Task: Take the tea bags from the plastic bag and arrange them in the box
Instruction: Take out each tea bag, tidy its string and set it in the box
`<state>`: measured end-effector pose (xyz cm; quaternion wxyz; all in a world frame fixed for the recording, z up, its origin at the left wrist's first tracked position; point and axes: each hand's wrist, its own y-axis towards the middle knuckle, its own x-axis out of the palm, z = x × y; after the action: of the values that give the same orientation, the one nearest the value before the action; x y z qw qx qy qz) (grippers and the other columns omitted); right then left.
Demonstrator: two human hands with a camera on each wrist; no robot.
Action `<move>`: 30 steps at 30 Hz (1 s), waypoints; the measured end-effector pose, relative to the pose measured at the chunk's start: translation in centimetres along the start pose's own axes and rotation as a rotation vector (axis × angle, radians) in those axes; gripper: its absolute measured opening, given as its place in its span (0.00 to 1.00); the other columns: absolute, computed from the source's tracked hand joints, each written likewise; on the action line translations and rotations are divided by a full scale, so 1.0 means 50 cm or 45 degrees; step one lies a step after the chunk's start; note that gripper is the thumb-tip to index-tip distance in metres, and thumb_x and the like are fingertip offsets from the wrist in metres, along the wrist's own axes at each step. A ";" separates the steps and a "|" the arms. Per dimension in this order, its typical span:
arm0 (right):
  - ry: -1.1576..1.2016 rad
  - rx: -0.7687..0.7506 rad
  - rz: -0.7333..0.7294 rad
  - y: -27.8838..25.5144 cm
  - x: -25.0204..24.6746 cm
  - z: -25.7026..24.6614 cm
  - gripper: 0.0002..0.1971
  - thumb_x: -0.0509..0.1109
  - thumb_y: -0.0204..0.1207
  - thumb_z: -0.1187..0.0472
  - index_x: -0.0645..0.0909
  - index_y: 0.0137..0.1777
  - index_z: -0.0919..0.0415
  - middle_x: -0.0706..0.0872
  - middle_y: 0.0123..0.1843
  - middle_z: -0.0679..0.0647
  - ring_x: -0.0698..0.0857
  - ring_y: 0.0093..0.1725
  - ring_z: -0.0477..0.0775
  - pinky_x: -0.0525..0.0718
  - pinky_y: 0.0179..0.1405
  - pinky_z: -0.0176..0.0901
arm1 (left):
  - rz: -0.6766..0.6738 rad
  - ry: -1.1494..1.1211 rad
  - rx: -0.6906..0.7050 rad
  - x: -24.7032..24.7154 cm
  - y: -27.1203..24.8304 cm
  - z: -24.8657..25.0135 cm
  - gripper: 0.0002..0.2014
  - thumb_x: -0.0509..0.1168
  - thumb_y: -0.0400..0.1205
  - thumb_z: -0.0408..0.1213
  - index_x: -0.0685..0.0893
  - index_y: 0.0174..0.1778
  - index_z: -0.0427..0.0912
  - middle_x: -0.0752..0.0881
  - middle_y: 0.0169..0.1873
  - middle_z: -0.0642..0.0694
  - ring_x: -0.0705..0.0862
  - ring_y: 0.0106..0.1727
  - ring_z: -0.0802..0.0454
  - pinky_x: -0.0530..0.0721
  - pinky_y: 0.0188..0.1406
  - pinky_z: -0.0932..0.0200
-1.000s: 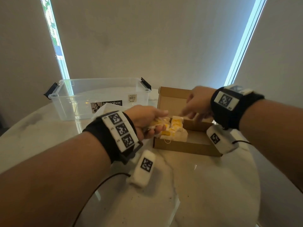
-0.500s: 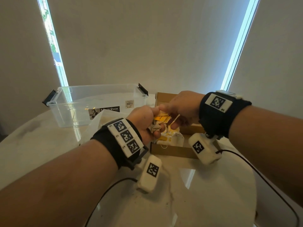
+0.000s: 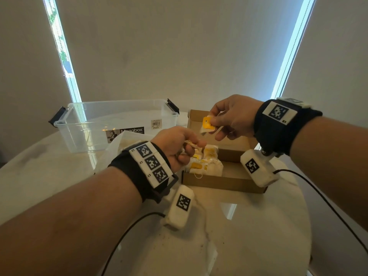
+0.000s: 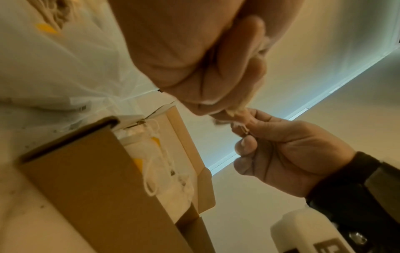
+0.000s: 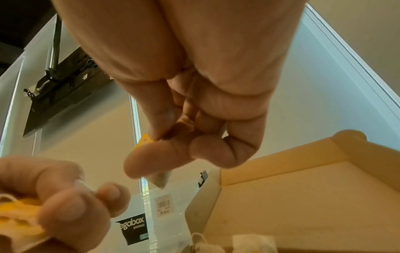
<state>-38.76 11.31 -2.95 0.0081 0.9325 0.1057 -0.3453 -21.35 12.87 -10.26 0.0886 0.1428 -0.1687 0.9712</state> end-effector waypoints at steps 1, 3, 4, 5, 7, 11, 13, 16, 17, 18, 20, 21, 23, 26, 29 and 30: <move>-0.034 -0.014 -0.007 -0.001 -0.005 0.000 0.04 0.71 0.83 0.64 0.86 0.54 0.59 0.94 0.45 0.58 0.91 0.33 0.51 0.86 0.37 0.44 | -0.012 -0.016 -0.007 0.000 0.001 0.003 0.04 0.62 0.82 0.30 0.76 0.51 0.39 0.85 0.37 0.44 0.70 0.17 0.60 0.65 0.07 0.67; -0.143 -0.037 -0.034 -0.004 -0.018 -0.001 0.05 0.72 0.82 0.66 0.87 0.52 0.57 0.93 0.45 0.58 0.91 0.33 0.50 0.86 0.38 0.45 | -0.042 -0.033 -0.005 0.000 0.003 0.007 0.03 0.63 0.84 0.35 0.75 0.47 0.42 0.80 0.29 0.48 0.69 0.16 0.60 0.64 0.07 0.67; -0.209 -0.042 -0.060 -0.006 -0.024 -0.002 0.05 0.72 0.82 0.67 0.87 0.51 0.57 0.92 0.44 0.57 0.91 0.34 0.50 0.86 0.39 0.46 | -0.055 -0.020 0.002 0.001 0.004 0.009 0.04 0.65 0.84 0.38 0.76 0.48 0.44 0.78 0.27 0.50 0.68 0.16 0.60 0.63 0.07 0.67; -0.269 -0.045 -0.092 -0.009 -0.030 -0.005 0.06 0.71 0.82 0.67 0.88 0.50 0.56 0.92 0.42 0.56 0.90 0.34 0.50 0.86 0.39 0.46 | -0.066 0.004 0.017 0.003 0.003 0.010 0.06 0.67 0.84 0.41 0.77 0.51 0.45 0.77 0.27 0.50 0.68 0.17 0.60 0.63 0.07 0.67; -0.345 -0.049 -0.159 -0.012 -0.041 -0.010 0.07 0.71 0.83 0.67 0.89 0.50 0.56 0.92 0.39 0.54 0.90 0.34 0.50 0.87 0.40 0.47 | -0.096 0.131 0.078 0.012 -0.002 0.009 0.11 0.69 0.83 0.43 0.79 0.59 0.47 0.77 0.28 0.49 0.68 0.18 0.60 0.64 0.09 0.68; -0.396 -0.094 -0.173 -0.011 -0.048 -0.013 0.06 0.73 0.81 0.68 0.90 0.51 0.57 0.93 0.39 0.55 0.91 0.34 0.49 0.89 0.42 0.47 | -0.155 0.552 0.118 0.047 -0.013 0.003 0.14 0.70 0.83 0.47 0.86 0.61 0.47 0.77 0.28 0.49 0.68 0.20 0.59 0.65 0.13 0.67; -0.412 -0.116 -0.153 -0.009 -0.046 -0.009 0.05 0.75 0.79 0.67 0.89 0.50 0.57 0.94 0.39 0.55 0.91 0.34 0.47 0.89 0.42 0.44 | -0.054 0.649 0.124 0.059 -0.007 0.000 0.13 0.72 0.81 0.48 0.88 0.55 0.44 0.78 0.28 0.49 0.68 0.20 0.58 0.65 0.15 0.65; -0.454 -0.123 -0.118 -0.003 -0.042 -0.001 0.03 0.79 0.76 0.64 0.89 0.48 0.57 0.93 0.37 0.52 0.90 0.33 0.45 0.88 0.40 0.40 | 0.047 0.725 0.155 0.068 0.002 -0.005 0.12 0.74 0.79 0.47 0.88 0.51 0.43 0.81 0.29 0.48 0.70 0.21 0.57 0.68 0.17 0.63; -0.474 -0.110 -0.108 0.001 -0.042 0.002 0.03 0.79 0.76 0.63 0.89 0.48 0.58 0.93 0.37 0.52 0.90 0.33 0.45 0.88 0.40 0.40 | 0.060 0.761 0.163 0.067 0.000 -0.006 0.13 0.74 0.79 0.48 0.88 0.51 0.43 0.81 0.30 0.48 0.71 0.22 0.56 0.68 0.18 0.63; -0.500 -0.086 -0.103 0.006 -0.043 0.007 0.03 0.79 0.76 0.63 0.89 0.47 0.58 0.93 0.37 0.52 0.91 0.33 0.45 0.88 0.41 0.41 | 0.068 0.812 0.165 0.066 -0.003 -0.006 0.14 0.74 0.79 0.49 0.88 0.53 0.42 0.82 0.32 0.47 0.72 0.24 0.55 0.69 0.20 0.62; -0.602 -0.022 -0.105 0.019 -0.048 0.021 0.03 0.78 0.77 0.62 0.87 0.48 0.58 0.94 0.39 0.53 0.92 0.33 0.47 0.90 0.44 0.44 | 0.079 0.978 0.160 0.058 -0.010 0.001 0.15 0.73 0.80 0.48 0.87 0.54 0.40 0.84 0.34 0.44 0.74 0.25 0.54 0.72 0.22 0.61; -0.676 0.017 -0.107 0.027 -0.050 0.031 0.03 0.77 0.77 0.62 0.86 0.48 0.58 0.94 0.40 0.53 0.93 0.33 0.48 0.90 0.45 0.46 | 0.085 1.069 0.152 0.051 -0.015 0.007 0.14 0.73 0.80 0.46 0.86 0.54 0.39 0.85 0.34 0.44 0.75 0.24 0.54 0.72 0.22 0.62; -0.822 0.106 -0.095 0.044 -0.050 0.051 0.03 0.77 0.78 0.63 0.86 0.48 0.56 0.93 0.41 0.54 0.93 0.31 0.50 0.91 0.44 0.47 | 0.122 1.241 0.138 0.034 -0.024 0.019 0.12 0.74 0.80 0.43 0.86 0.53 0.39 0.86 0.32 0.45 0.76 0.23 0.55 0.73 0.21 0.63; -0.946 0.199 -0.083 0.063 -0.039 0.075 0.05 0.77 0.77 0.64 0.85 0.48 0.55 0.91 0.43 0.54 0.93 0.32 0.52 0.92 0.36 0.42 | 0.176 1.496 0.127 0.019 -0.033 0.028 0.11 0.75 0.79 0.40 0.85 0.54 0.40 0.88 0.34 0.45 0.78 0.25 0.55 0.74 0.22 0.64; -0.959 0.258 -0.154 0.074 -0.022 0.085 0.05 0.76 0.78 0.65 0.85 0.49 0.56 0.90 0.45 0.55 0.92 0.35 0.53 0.92 0.34 0.41 | 0.163 1.822 0.125 0.026 -0.034 0.014 0.13 0.74 0.79 0.40 0.85 0.58 0.42 0.90 0.44 0.45 0.85 0.38 0.52 0.83 0.34 0.62; -0.974 0.266 -0.178 0.078 -0.015 0.088 0.04 0.77 0.78 0.65 0.85 0.50 0.57 0.90 0.44 0.54 0.92 0.36 0.53 0.92 0.37 0.42 | 0.150 1.898 0.123 0.027 -0.033 0.008 0.15 0.75 0.79 0.41 0.84 0.60 0.43 0.89 0.46 0.45 0.88 0.43 0.51 0.86 0.40 0.61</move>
<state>-41.36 6.95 -6.03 -0.0717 0.7230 0.1225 -0.6762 -22.19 14.42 -8.99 0.1211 -0.5586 -0.0285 0.8200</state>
